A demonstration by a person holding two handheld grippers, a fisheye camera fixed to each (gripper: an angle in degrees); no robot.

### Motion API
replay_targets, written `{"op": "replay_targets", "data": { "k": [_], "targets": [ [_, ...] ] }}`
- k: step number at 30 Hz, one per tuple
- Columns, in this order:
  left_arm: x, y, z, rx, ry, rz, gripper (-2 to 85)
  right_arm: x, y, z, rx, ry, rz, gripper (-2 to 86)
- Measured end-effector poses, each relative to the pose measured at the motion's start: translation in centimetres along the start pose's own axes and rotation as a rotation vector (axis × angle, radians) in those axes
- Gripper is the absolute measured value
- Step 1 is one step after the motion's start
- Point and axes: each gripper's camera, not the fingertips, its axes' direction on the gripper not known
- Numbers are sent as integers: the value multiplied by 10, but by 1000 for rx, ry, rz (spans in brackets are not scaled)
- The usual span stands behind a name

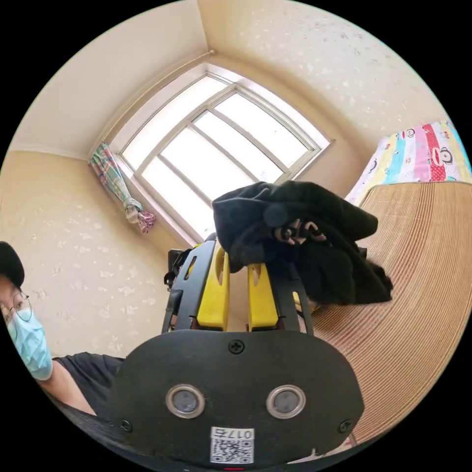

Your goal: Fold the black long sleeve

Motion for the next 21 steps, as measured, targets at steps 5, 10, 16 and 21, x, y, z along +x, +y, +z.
{"op": "replay_targets", "data": {
  "k": [5,10,16,21],
  "targets": [
    [-88,48,-13,22,-316,-231,83,84,63,159,-140,97,95,61],
    [-129,202,23,-14,-407,-394,101,164,228,211,-421,138,193,75],
    [-38,298,120,-108,-476,-165,82,156,342,55,-376,527,106,81],
    [42,322,222,-213,-461,130,54,93,366,-127,-99,1045,142,88]
  ]
}}
